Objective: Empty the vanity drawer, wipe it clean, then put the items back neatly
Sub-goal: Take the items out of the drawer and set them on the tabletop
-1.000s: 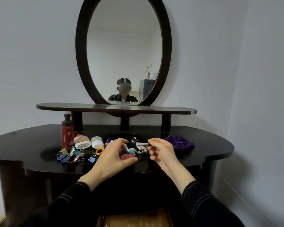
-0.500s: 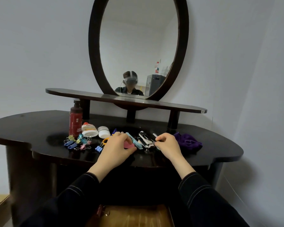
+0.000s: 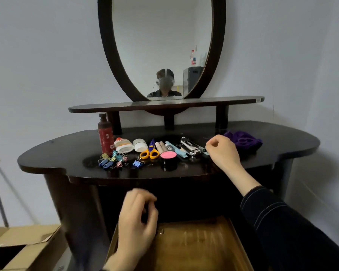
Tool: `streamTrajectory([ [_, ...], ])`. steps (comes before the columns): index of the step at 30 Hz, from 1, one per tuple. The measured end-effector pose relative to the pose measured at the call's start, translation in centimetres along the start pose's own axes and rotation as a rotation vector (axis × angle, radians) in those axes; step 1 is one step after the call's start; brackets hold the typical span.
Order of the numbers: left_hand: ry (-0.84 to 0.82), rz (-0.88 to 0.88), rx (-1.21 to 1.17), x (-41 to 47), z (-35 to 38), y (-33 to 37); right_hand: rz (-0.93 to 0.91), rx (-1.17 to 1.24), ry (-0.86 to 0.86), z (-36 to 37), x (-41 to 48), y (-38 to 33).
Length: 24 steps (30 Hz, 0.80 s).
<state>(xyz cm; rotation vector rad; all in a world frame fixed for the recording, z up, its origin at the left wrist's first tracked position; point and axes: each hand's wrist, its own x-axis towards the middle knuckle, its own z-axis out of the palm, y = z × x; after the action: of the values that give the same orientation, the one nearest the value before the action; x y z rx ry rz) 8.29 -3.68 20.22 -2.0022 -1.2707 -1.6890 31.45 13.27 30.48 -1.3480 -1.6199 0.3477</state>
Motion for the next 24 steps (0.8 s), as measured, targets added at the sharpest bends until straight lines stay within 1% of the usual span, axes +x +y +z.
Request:
streamTrajectory([
  [2,-0.181,-0.100,0.060,-2.9,0.4,-2.0,-0.030,-0.086,-0.025,0.2,-0.1,-0.3],
  [5,-0.480,-0.371,0.175,-5.7,2.3,-5.5,-0.049,-0.150,-0.055,0.3,-0.3,-0.4],
  [6,-0.538,-0.436,0.233,-6.4,3.1,-6.6,-0.053,-0.154,-0.059,0.3,-0.3,-0.4],
  [7,-0.567,-0.463,0.309,-7.0,3.8,-7.7,-0.057,-0.156,-0.062,0.3,-0.3,-0.3],
  [9,-0.635,-0.406,0.441,-8.2,5.2,-9.6,-0.068,-0.175,-0.069,0.5,-0.3,-0.4],
  [11,-0.784,-0.303,0.524,-9.3,6.8,-11.2,-0.082,-0.216,-0.070,0.7,-0.2,-0.5],
  [13,-0.915,-0.294,0.625,-10.2,8.4,-12.5,-0.101,-0.254,-0.067,0.8,-0.2,-0.5],
  [16,-1.028,-0.446,0.700,-10.6,10.3,-13.9,-0.113,-0.270,-0.065,0.9,-0.1,-0.4],
  [19,-1.087,-0.596,0.625,-11.2,11.6,-15.0,-0.120,-0.289,-0.071,1.0,0.0,-0.3],
  [22,-1.080,-0.633,0.581,-12.5,12.0,-15.6,-0.115,-0.284,-0.073,1.1,0.1,-0.3],
  [24,-1.071,-0.606,0.570,-13.2,11.7,-15.8,-0.110,-0.287,-0.074,1.0,0.0,-0.3],
])
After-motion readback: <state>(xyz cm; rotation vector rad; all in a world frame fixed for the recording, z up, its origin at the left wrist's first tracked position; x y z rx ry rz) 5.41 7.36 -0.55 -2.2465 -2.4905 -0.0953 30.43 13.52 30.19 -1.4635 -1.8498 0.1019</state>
